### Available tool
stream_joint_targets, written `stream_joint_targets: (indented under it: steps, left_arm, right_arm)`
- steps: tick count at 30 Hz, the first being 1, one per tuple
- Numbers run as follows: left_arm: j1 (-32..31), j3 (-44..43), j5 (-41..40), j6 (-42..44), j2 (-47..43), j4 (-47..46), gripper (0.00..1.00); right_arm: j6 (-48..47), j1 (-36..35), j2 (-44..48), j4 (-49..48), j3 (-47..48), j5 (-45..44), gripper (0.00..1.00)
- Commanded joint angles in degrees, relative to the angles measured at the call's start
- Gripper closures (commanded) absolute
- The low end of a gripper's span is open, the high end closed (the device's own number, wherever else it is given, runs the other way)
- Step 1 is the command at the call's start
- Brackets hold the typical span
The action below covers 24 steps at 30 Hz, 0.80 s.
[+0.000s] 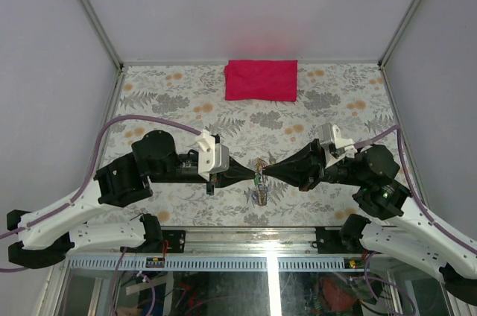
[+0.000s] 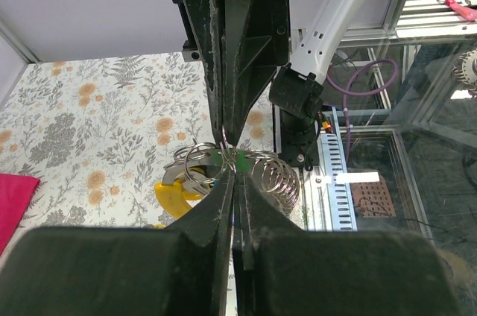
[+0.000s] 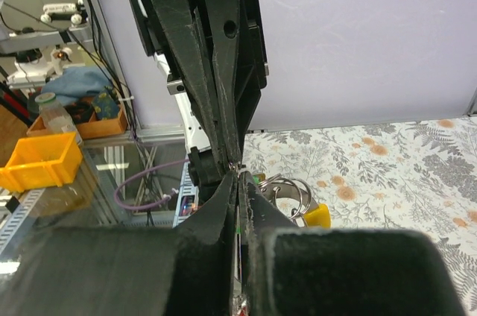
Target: Put the keys on the keyring
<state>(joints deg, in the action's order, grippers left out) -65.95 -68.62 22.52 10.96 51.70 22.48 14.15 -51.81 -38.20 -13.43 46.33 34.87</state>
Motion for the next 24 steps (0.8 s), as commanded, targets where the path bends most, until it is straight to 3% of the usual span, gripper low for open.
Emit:
stream_joint_targets:
  steps: [1, 11, 22, 24]
  left_arm:
    - [-0.14, 1.62, 0.47, -2.12, -1.11, -4.75, 1.0]
    - [-0.15, 6.08, -0.14, -6.08, -3.22, -12.98, 0.99]
    - [-0.12, 12.54, -1.16, -11.64, -6.53, -27.51, 0.98]
    - [-0.06, 12.67, -1.0, -11.92, -6.19, -28.25, 0.91]
  right_arm:
    - [5.01, 0.12, 1.76, -15.64, -1.53, -5.47, 1.0]
    - [9.56, 0.07, 1.6, -27.1, -5.22, -7.0, 1.0]
    - [9.31, 0.1, 1.98, -28.82, -5.74, -6.87, 1.0]
    - [9.39, 0.1, 2.11, -28.9, -5.6, -6.97, 1.0]
